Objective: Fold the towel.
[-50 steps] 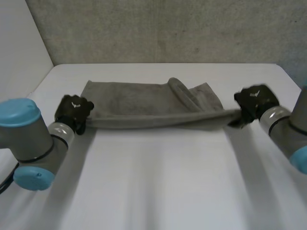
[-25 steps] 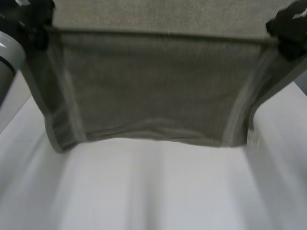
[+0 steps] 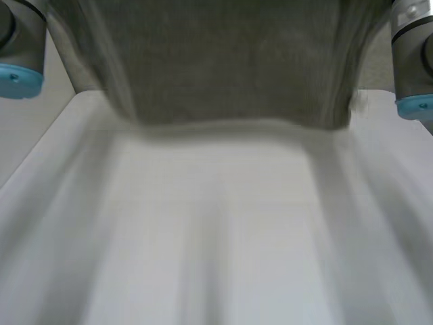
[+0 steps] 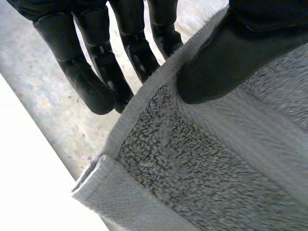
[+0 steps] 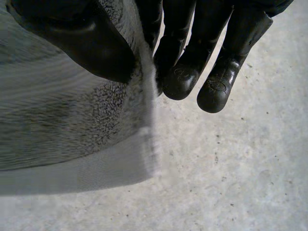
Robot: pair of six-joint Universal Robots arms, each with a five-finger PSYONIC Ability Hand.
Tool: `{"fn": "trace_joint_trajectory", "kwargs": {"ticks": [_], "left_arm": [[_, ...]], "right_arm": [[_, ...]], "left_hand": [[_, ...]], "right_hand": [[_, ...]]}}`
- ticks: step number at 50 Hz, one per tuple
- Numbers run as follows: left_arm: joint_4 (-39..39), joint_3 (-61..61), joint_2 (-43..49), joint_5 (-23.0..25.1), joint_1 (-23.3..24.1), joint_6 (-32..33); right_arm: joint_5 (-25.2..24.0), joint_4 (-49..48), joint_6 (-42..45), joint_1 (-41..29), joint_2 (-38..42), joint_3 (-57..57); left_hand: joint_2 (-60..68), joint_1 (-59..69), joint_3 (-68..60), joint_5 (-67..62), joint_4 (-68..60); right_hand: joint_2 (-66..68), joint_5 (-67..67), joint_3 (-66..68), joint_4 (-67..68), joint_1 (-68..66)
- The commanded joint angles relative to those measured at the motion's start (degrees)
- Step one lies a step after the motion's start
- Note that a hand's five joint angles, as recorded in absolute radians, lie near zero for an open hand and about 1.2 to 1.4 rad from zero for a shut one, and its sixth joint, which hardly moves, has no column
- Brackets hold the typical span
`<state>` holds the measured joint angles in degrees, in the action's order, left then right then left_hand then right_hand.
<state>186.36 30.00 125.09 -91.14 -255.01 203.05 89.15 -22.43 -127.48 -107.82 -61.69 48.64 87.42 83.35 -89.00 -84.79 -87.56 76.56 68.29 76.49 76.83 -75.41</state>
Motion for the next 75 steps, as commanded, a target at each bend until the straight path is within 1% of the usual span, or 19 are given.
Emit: {"fn": "trace_joint_trajectory", "kwargs": {"ticks": [1, 7, 9, 13, 17, 21, 26, 28, 31, 33, 34, 36, 43, 47, 53, 61, 63, 68, 75], "left_arm": [[-9.4, 4.7, -0.8, 2.1, -0.3, -4.8], [-8.2, 22.7, -1.6, 3.2, -0.8, -6.5], [-4.1, 32.2, -1.7, 4.3, -1.2, -6.1], [0.1, 41.0, -1.7, 5.5, -1.2, -5.5], [5.7, 50.5, -1.3, 6.4, -1.3, 0.5], [7.0, 55.6, -1.8, 6.6, -2.5, 6.1], [7.4, 62.2, -5.4, 6.8, -3.7, 10.9], [7.5, 66.3, -12.3, 7.2, -4.3, 11.1], [7.5, 68.2, -15.9, 7.6, -4.9, 11.1], [7.5, 71.3, -25.0, 8.8, -6.4, 11.1], [7.5, 71.3, -25.1, 8.8, -6.4, 11.1], [7.5, 72.5, -32.7, 11.2, -8.5, 11.1], [7.0, 72.7, -36.4, 16.9, -10.5, 10.7], [7.3, 73.1, -34.5, 17.7, -10.6, 10.7], [7.5, 69.1, -22.6, 17.0, -9.1, 11.2], [6.9, 52.3, -4.2, 12.4, -6.2, 11.7], [5.9, 44.2, 2.5, 10.0, -4.3, 11.8], [2.7, 34.1, 10.1, 7.8, -2.4, 11.9], [-0.4, 26.0, 16.9, 7.5, -0.5, 12.1]], "right_arm": [[-2.7, 14.8, -1.1, 0.1, -1.0, 2.1], [-5.7, 21.4, -1.6, 0.2, -0.3, 10.2], [-7.5, 21.3, -1.5, 0.3, -0.2, 16.6], [-9.1, 21.4, -1.1, 0.9, 0.4, 21.7], [-8.5, 21.8, -0.8, 1.0, 4.7, 26.5], [-8.1, 22.0, -0.8, 1.2, 4.7, 28.9], [-7.5, 23.0, -0.8, 2.4, -3.2, 33.6], [-8.1, 25.5, -0.5, 4.1, -10.5, 37.0], [-8.6, 27.3, -0.3, 4.6, -14.3, 38.2], [-9.5, 31.7, 0.4, 5.2, -21.8, 38.9], [-9.5, 31.7, 0.4, 5.2, -21.8, 38.9], [-11.8, 35.5, 1.9, 6.8, -27.1, 38.3], [-16.2, 40.8, 7.0, 9.8, -29.2, 35.8], [-16.9, 41.1, 8.1, 10.9, -25.7, 35.4], [-16.4, 41.3, 11.4, 10.4, -14.4, 34.0], [-14.2, 39.7, 15.9, 9.7, -0.9, 27.6], [-11.9, 36.6, 15.6, 9.6, 3.3, 24.6], [-10.0, 28.7, 15.4, 8.9, 7.7, 22.6], [-9.0, 18.8, 15.7, 6.5, 12.9, 20.4]], "left_hand": [[-7.4, -3.4, 9.0, 14.8, 7.6], [-7.4, -3.4, 9.0, 14.8, 7.6], [-7.4, -3.4, 9.0, 14.8, 7.6], [-7.4, -3.4, 9.0, 14.8, 7.6], [-7.4, -3.4, 9.0, 14.8, 7.6], [-7.4, -3.4, 9.0, 14.8, 7.6], [-7.4, -3.4, 9.0, 14.8, 7.6], [-7.4, -3.4, 9.0, 14.8, 7.6], [-7.4, -3.4, 9.0, 14.8, 7.6], [-7.4, -3.4, 9.0, 14.8, 7.6], [-7.4, -3.4, 9.0, 14.8, 7.6], [-7.4, -3.4, 9.0, 14.8, 7.6], [-7.4, -3.4, 9.0, 14.8, 7.6], [-7.4, -3.4, 9.0, 14.8, 7.6], [-7.4, -3.4, 9.0, 14.8, 7.6], [-7.4, -3.4, 9.0, 14.8, 7.6], [-7.4, -3.4, 9.0, 14.8, 7.6], [-7.4, -3.4, 9.0, 14.8, 7.6], [-7.4, -3.4, 9.0, 14.8, 7.6]], "right_hand": [[3.4, 1.7, 3.5, 3.2, -4.6], [3.4, 1.7, 3.5, 3.2, -4.6], [3.4, 1.7, 3.5, 3.2, -4.6], [3.4, 1.7, 3.5, 3.2, -4.6], [3.4, 1.7, 3.5, 3.2, -4.6], [3.4, 1.7, 3.5, 3.2, -4.6], [3.4, 1.7, 3.5, 3.2, -4.6], [3.4, 1.7, 3.5, 3.2, -4.6], [3.4, 1.7, 3.5, 3.2, -4.6], [3.4, 1.7, 3.5, 3.2, -4.6], [3.4, 1.7, 3.5, 3.2, -4.6], [3.4, 1.7, 3.5, 3.2, -4.6], [3.4, 1.7, 3.5, 3.2, -4.6], [3.4, 1.7, 3.5, 3.2, -4.6], [3.4, 1.7, 3.5, 3.2, -4.6], [3.4, 1.7, 3.5, 3.2, -4.6], [3.4, 1.7, 3.5, 3.2, -4.6], [3.4, 1.7, 3.5, 3.2, -4.6], [3.4, 1.7, 3.5, 3.2, -4.6]]}}
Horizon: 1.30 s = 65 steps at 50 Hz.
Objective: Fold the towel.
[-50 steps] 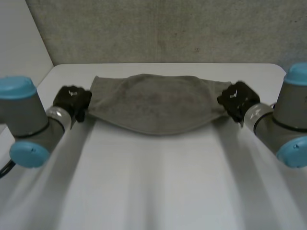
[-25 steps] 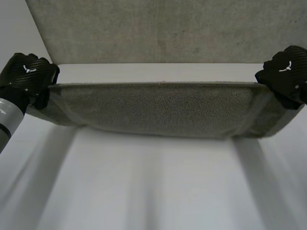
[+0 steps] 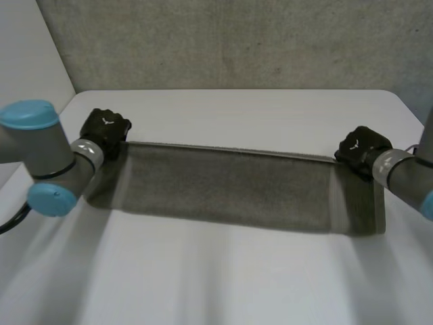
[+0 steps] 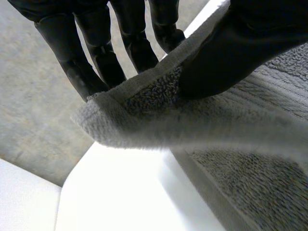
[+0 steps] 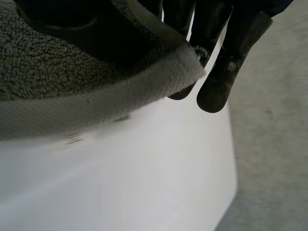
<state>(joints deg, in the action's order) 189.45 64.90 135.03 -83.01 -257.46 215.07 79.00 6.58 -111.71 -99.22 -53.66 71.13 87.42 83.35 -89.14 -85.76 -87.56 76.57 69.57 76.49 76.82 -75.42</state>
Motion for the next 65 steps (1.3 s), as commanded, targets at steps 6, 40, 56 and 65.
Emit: {"fn": "trace_joint_trajectory", "kwargs": {"ticks": [6, 40, 56, 65], "left_arm": [[-3.9, -11.5, 9.9, -2.3, 2.9, 2.2], [-3.4, 7.6, -12.3, 3.7, -2.1, -16.6], [-0.7, 22.9, -19.9, 9.3, -4.7, -17.6], [5.0, 29.1, -22.9, 9.9, -3.7, -20.7]], "right_arm": [[2.4, -11.9, -0.3, -3.6, 8.0, -4.8], [-4.7, -5.3, -30.7, 0.1, -23.1, 23.1], [-12.3, -10.9, -31.4, 8.1, -23.1, 35.0], [-12.1, -13.8, -31.2, 8.5, -15.1, 33.9]], "left_hand": [[-7.4, -3.4, 9.1, 15.8, 7.6], [-77.0, -73.0, 78.8, 85.4, 77.2], [-76.9, -72.8, 78.6, 85.2, 77.0], [-76.9, -72.8, 78.6, 85.2, 77.0]], "right_hand": [[3.4, 0.4, 3.5, 3.2, -4.6], [-66.6, -69.6, -66.5, -66.8, 65.4], [-61.8, -64.8, -61.7, -62.0, 60.6], [-54.5, -57.5, -54.5, -54.8, 53.4]]}}
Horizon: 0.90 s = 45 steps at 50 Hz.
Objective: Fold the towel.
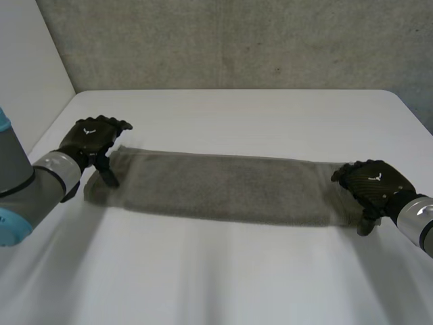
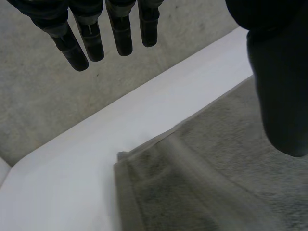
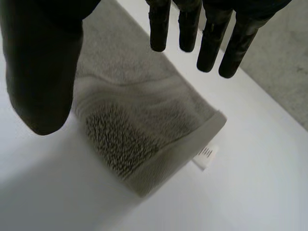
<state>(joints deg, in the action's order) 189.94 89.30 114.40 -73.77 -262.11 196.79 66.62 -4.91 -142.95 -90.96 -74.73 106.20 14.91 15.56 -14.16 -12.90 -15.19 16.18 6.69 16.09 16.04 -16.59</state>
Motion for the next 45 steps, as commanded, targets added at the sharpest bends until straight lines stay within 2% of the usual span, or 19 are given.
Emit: {"fn": "trace_joint_trajectory", "kwargs": {"ticks": [1, 5, 9, 10, 11, 12, 15, 17, 21, 28, 29, 31, 34, 36, 37, 39, 40, 42, 45], "left_arm": [[4.9, 5.0, -2.4, 0.6, 1.2, -2.4], [5.0, 5.3, -2.4, 0.6, 1.2, -2.4], [5.2, 5.2, -2.3, 0.6, 1.3, -2.4], [5.2, 5.3, -2.3, 0.6, 1.3, -2.4], [5.2, 5.3, -2.3, 0.6, 1.3, -2.4], [5.2, 5.3, -2.3, 0.6, 1.3, -2.4], [5.2, 5.3, -2.3, 0.6, 1.3, -2.4], [5.2, 5.3, -2.3, 0.6, 1.3, -2.4], [5.2, 5.3, -2.5, 0.6, 1.2, -2.4], [5.2, 5.4, -3.7, 0.6, 1.1, -2.4], [5.2, 5.4, -3.8, 0.6, 1.1, -2.4], [5.2, 5.4, -3.9, 0.5, 1.1, -2.4], [5.2, 5.1, -4.0, 0.5, 1.1, -2.4], [5.2, 4.8, -4.2, 0.4, 1.1, -2.4], [5.2, 4.4, -4.2, 0.3, 1.1, -2.5], [5.1, 4.0, -4.2, 0.1, 1.1, -2.6], [5.2, 3.7, -4.2, 0.0, 1.2, -2.5], [5.2, 3.3, -4.2, -0.1, 1.4, -2.6], [5.2, 2.2, -4.2, -0.3, 2.6, -2.6]], "right_arm": [[0.3, -2.3, 0.2, 0.3, 6.7, -1.5], [1.1, -2.6, 0.1, 0.3, 8.5, -2.3], [2.7, -4.2, 0.7, 0.3, 10.7, -3.9], [2.7, -4.2, 0.7, 0.3, 10.7, -3.9], [3.9, -4.6, 0.9, 0.3, 10.8, -4.2], [5.2, -4.8, 0.9, 0.3, 10.9, -4.7], [6.9, -5.3, 0.9, 0.6, 11.1, -5.3], [9.9, -7.4, 1.1, 2.3, 10.1, -5.7], [11.6, -10.0, 2.6, 4.4, 7.3, -6.2], [12.7, -9.3, 17.9, 10.9, 4.9, -10.7], [12.7, -9.3, 18.0, 10.9, 4.9, -10.8], [15.4, -8.5, 22.3, 11.2, 5.9, -14.1], [17.4, -7.6, 23.5, 10.9, 6.4, -16.1], [19.2, -6.1, 22.4, 4.4, 6.7, -19.4], [19.2, -6.1, 22.4, 4.4, 6.7, -19.5], [19.7, -6.1, 17.7, -6.9, 6.8, -23.3], [19.7, -6.1, 17.7, -6.9, 6.8, -23.3], [19.3, -6.1, 12.0, -16.1, 6.6, -26.1], [19.1, -6.2, 9.8, -20.0, 7.0, -26.9]], "left_hand": [[-4.4, -5.0, 3.6, 12.3, 4.6], [-4.4, -5.0, 3.6, 12.3, 4.6], [-4.4, -5.0, 3.6, 12.3, 4.6], [-4.4, -5.0, 3.6, 12.3, 4.6], [-4.4, -5.0, 3.6, 12.3, 4.6], [-4.4, -5.0, 3.6, 12.3, 4.6], [-4.4, -5.0, 3.6, 12.3, 4.6], [-4.4, -5.0, 3.6, 12.3, 4.6], [-4.4, -5.0, 3.6, 12.3, 4.6], [-4.4, -5.0, 3.6, 12.3, 4.6], [-4.4, -5.0, 3.6, 12.3, 4.6], [-4.5, -5.2, 3.8, 12.5, 4.8], [-4.5, -5.2, 3.8, 12.5, 4.8], [-4.5, -5.2, 3.8, 12.5, 4.8], [-4.5, -5.2, 3.8, 12.5, 4.8], [-4.5, -5.2, 3.8, 12.5, 4.8], [-4.5, -5.2, 3.8, 12.5, 4.8], [-4.7, -5.3, 3.9, 12.7, 5.0], [-4.7, -5.3, 3.9, 12.7, 5.0]], "right_hand": [[6.8, 6.3, 6.9, 7.0, -6.4], [8.7, 8.2, 8.8, 8.9, -8.3], [39.8, 39.2, 39.9, 39.9, -39.4], [39.8, 39.3, 39.9, 40.0, -39.4], [47.8, 47.3, 47.9, 48.0, -47.4], [63.7, 63.1, 63.7, 63.8, -63.3], [63.8, 63.3, 63.9, 64.0, -63.4], [63.8, 63.3, 63.9, 64.0, -63.4], [63.8, 63.3, 63.9, 64.0, -63.4], [63.8, 63.3, 63.9, 64.0, -63.4], [63.8, 63.3, 63.9, 64.0, -63.4], [63.8, 63.3, 63.9, 64.0, -63.4], [63.8, 63.3, 63.9, 64.0, -63.4], [63.8, 63.3, 63.9, 64.0, -63.4], [63.8, 63.3, 63.9, 64.0, -63.4], [63.8, 63.3, 63.9, 64.0, -63.4], [63.8, 63.3, 63.9, 64.0, -63.4], [63.8, 63.3, 63.9, 64.0, -63.4], [63.8, 63.3, 63.9, 64.0, -63.4]]}}
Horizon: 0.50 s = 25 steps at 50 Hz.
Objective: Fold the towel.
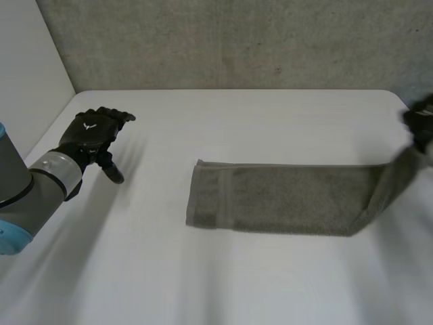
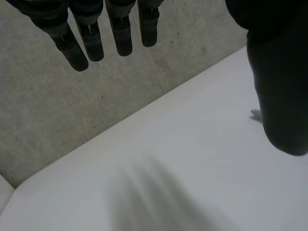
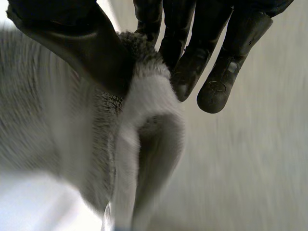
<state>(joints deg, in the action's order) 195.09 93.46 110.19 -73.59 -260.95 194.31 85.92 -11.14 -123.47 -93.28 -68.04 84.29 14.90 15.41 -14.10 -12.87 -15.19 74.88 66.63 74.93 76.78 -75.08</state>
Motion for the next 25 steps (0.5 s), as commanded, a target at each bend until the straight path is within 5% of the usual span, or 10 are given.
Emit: {"fn": "trace_joint_trajectory", "kwargs": {"ticks": [1, 5, 12, 13, 14, 16, 22, 25], "left_arm": [[-0.1, -2.2, 0.0, -0.6, 2.0, -0.2], [0.0, -2.2, 0.0, -0.6, 3.1, -0.1], [0.0, -2.1, 0.6, -0.6, 4.8, -0.1], [0.0, -2.1, 0.6, -0.6, 4.8, -0.1], [0.0, -2.1, 0.8, -0.6, 5.0, -0.1], [0.0, -2.1, 0.9, -0.6, 5.1, -0.1], [0.4, -2.1, 1.6, -0.6, 5.9, 0.0], [0.5, -2.1, 1.6, -0.6, 6.2, 0.0]], "right_arm": [[-0.3, 0.0, -11.3, -20.9, 0.8, -5.7], [-2.6, -0.2, -12.1, -33.1, 7.0, -6.8], [-4.4, 0.6, -10.8, -39.8, 15.3, -7.6], [-4.1, 0.9, -10.2, -39.8, 16.7, -7.7], [-4.1, 0.9, -10.2, -39.8, 16.7, -7.7], [-3.8, 1.0, -10.0, -39.9, 17.9, -7.3], [-3.8, 1.0, -12.2, -39.1, 15.2, -5.4], [-4.4, 0.3, -18.9, -35.5, 7.7, -2.7]], "left_hand": [[-4.7, -5.2, 3.9, 12.7, 5.0], [-4.7, -5.2, 3.9, 12.7, 5.0], [-4.5, -5.0, 3.7, 12.5, 4.8], [-4.5, -5.0, 3.7, 12.5, 4.8], [-4.5, -5.0, 3.7, 12.5, 4.8], [-4.5, -5.0, 3.7, 12.5, 4.8], [-4.5, -5.0, 3.7, 12.5, 4.8], [-4.3, -4.9, 3.6, 12.3, 4.6]], "right_hand": [[5.1, 3.4, 5.1, 3.2, -4.9], [5.1, 3.4, 5.1, 3.2, -4.9], [5.1, 3.4, 5.1, 3.2, -4.9], [-10.1, -11.9, -10.2, -12.0, 10.3], [-10.3, -12.0, -10.3, -12.2, 10.5], [-58.4, -60.1, -58.4, -60.3, 58.6], [-64.9, -66.6, -64.9, -66.8, 65.1], [-64.9, -66.6, -64.9, -66.8, 65.1]]}}
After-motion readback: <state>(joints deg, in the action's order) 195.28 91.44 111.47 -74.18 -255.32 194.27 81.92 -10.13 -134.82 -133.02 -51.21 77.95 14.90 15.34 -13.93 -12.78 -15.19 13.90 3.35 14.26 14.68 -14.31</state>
